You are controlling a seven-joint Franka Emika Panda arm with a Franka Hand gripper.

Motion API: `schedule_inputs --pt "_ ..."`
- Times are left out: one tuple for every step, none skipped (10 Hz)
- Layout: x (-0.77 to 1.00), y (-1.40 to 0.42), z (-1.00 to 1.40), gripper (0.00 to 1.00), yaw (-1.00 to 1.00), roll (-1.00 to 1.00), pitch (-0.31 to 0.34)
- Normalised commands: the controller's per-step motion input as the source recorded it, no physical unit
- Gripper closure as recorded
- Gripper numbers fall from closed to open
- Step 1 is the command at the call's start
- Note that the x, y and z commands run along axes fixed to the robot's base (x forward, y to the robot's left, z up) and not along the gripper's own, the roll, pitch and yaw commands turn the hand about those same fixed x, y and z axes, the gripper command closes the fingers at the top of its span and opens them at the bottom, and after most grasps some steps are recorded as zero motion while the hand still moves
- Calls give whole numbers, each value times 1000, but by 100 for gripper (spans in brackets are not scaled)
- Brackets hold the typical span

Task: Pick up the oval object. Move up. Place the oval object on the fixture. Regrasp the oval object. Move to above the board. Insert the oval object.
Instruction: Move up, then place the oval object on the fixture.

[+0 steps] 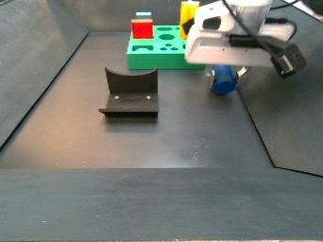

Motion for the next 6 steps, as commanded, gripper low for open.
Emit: schedule_inputs --pt "-20 -25 650 100 43 -29 87" --pt "-6 -14 498 100 34 -48 92" --pt "-10 -13 416 100 29 -58 84" --pt "-16 -11 248 100 24 -79 61" --pt "0 0 1000 100 0 0 0" --pt "-4 -1 1000 100 1 -14 -1"
